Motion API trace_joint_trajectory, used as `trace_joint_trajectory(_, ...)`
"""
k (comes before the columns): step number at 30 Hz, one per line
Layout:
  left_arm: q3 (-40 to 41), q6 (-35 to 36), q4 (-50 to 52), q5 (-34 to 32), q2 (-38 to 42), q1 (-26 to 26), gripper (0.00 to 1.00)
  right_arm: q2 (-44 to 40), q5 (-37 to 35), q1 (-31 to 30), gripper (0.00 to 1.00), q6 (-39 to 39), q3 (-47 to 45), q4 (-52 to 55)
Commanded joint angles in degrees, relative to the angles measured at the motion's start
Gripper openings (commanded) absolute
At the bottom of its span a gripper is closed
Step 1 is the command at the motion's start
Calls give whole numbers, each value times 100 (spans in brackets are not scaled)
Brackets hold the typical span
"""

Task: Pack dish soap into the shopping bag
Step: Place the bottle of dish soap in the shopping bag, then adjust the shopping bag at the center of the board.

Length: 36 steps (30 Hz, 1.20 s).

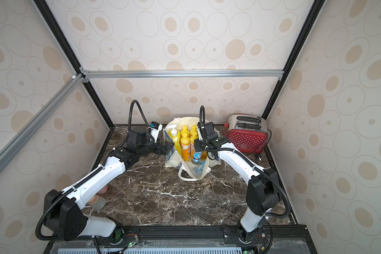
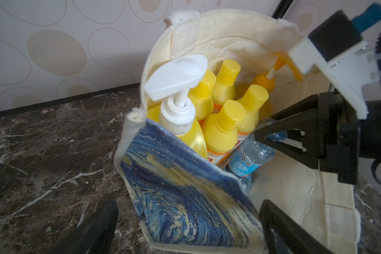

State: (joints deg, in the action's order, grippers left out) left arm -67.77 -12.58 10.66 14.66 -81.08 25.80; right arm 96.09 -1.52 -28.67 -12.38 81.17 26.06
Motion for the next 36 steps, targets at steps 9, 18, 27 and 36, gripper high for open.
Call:
trace_joint_trajectory(9, -1063, -106, 1515, -159, -187, 21, 99, 149, 155, -251, 4, 31, -342, 698)
trace_joint_trajectory(18, -750, -854, 1297, 365, 84, 39, 99, 297, 232, -278, 53, 226, -186, 1147)
trace_joint_trajectory(27, -900, -977, 1661, 327, 189, 75, 99, -819, 69, -159, 61, 459, 337, 2073)
trace_joint_trajectory(36, -1124, -765, 2176, -218, -137, 462, 99, -1472, -211, 155, 48, 643, 162, 2967)
